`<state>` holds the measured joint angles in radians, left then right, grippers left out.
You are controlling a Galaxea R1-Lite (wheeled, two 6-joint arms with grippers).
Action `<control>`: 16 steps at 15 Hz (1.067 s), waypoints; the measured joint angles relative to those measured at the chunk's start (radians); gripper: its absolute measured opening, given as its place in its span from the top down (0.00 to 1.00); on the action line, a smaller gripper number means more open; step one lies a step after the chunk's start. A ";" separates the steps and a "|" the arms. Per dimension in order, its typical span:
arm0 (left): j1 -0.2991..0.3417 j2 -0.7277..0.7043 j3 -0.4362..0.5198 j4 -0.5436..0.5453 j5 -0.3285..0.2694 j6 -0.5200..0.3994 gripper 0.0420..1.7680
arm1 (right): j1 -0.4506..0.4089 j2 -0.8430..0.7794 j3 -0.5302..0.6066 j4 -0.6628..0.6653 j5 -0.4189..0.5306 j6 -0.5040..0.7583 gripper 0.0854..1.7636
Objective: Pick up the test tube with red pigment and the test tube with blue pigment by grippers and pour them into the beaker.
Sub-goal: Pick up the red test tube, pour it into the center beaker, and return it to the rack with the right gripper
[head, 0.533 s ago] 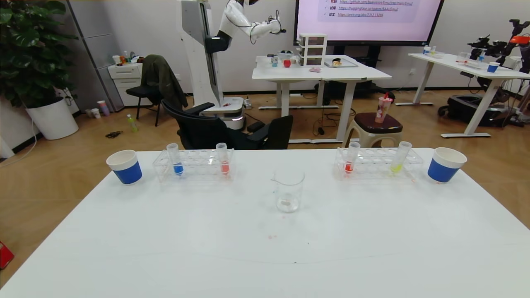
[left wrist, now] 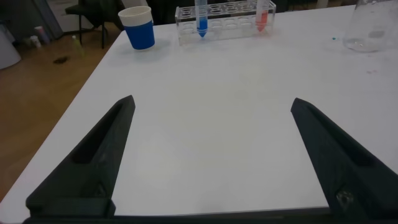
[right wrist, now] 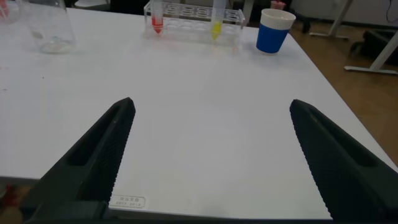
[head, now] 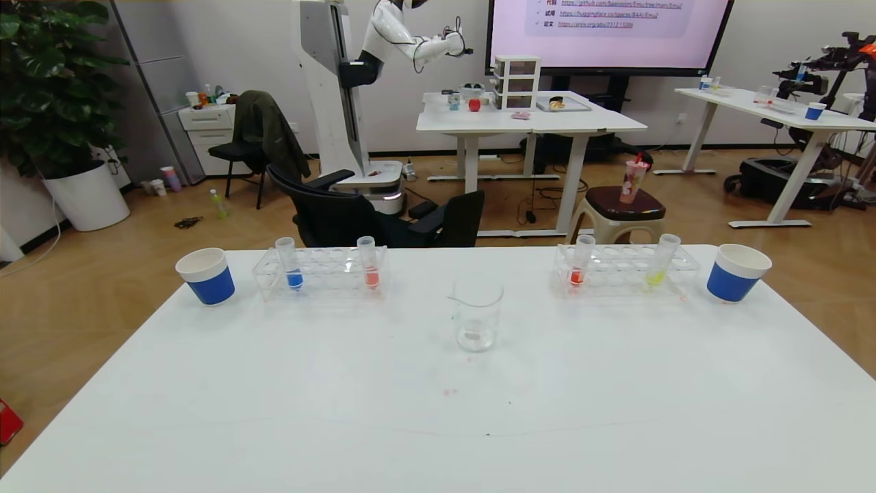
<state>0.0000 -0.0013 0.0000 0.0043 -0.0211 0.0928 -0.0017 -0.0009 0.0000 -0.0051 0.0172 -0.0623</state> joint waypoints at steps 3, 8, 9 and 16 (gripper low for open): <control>0.000 0.000 0.000 0.000 0.000 0.000 0.01 | -0.002 0.000 -0.042 -0.006 -0.001 -0.001 0.02; 0.000 0.000 0.000 0.000 0.000 0.000 0.01 | 0.005 0.119 -0.179 -0.022 0.008 0.001 0.02; 0.000 0.000 0.000 0.000 0.000 0.000 0.01 | 0.011 0.172 -0.211 -0.041 0.008 0.002 0.02; 0.000 0.000 0.000 0.000 0.000 0.000 0.01 | 0.031 0.697 -0.392 -0.352 0.008 0.025 0.02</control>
<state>0.0000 -0.0013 0.0000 0.0043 -0.0215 0.0932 0.0298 0.6960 -0.3919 -0.3568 0.0253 -0.0370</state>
